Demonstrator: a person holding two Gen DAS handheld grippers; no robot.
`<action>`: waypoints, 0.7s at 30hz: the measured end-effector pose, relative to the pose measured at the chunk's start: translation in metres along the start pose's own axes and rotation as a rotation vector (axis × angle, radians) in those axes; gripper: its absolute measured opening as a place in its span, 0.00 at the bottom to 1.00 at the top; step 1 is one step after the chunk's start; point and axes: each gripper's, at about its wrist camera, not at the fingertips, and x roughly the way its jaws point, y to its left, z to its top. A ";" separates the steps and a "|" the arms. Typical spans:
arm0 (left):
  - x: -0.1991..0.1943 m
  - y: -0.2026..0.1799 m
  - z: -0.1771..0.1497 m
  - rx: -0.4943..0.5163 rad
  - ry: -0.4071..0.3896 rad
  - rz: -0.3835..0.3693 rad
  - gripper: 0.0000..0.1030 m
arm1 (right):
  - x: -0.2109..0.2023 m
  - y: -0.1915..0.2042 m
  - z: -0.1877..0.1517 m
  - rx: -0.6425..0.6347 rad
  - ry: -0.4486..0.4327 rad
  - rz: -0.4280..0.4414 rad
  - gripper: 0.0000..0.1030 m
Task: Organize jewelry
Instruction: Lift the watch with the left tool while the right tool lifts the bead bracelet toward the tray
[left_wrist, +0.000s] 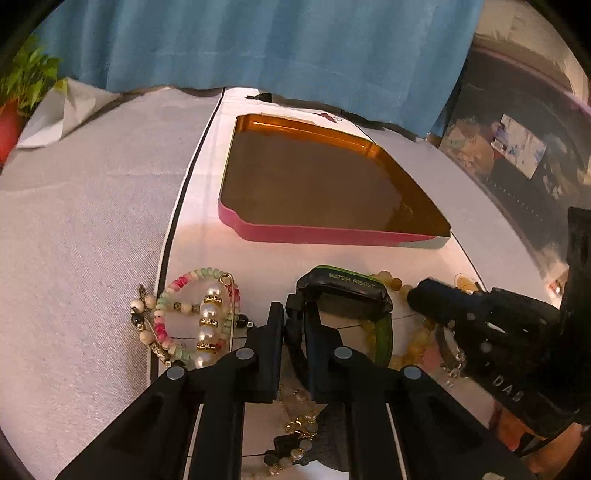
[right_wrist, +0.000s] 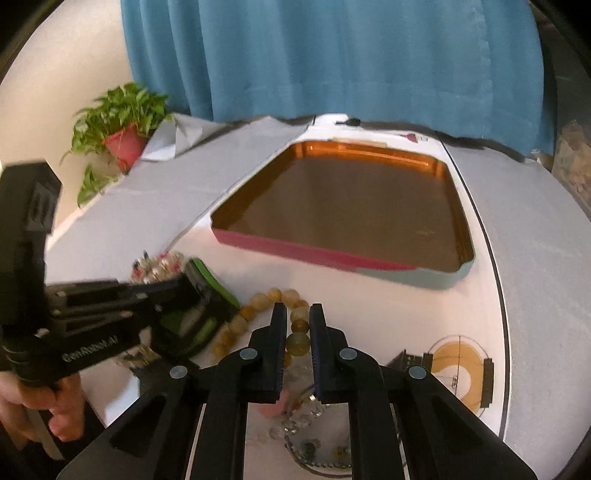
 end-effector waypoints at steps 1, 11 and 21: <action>0.000 -0.003 0.000 0.015 -0.001 0.009 0.09 | 0.002 0.000 -0.002 -0.005 0.017 0.006 0.13; 0.004 -0.006 -0.001 0.037 0.004 0.036 0.13 | 0.010 0.006 -0.002 -0.072 0.034 -0.067 0.20; 0.001 -0.004 -0.002 0.023 -0.002 0.011 0.08 | -0.001 -0.009 0.000 0.033 -0.019 -0.004 0.11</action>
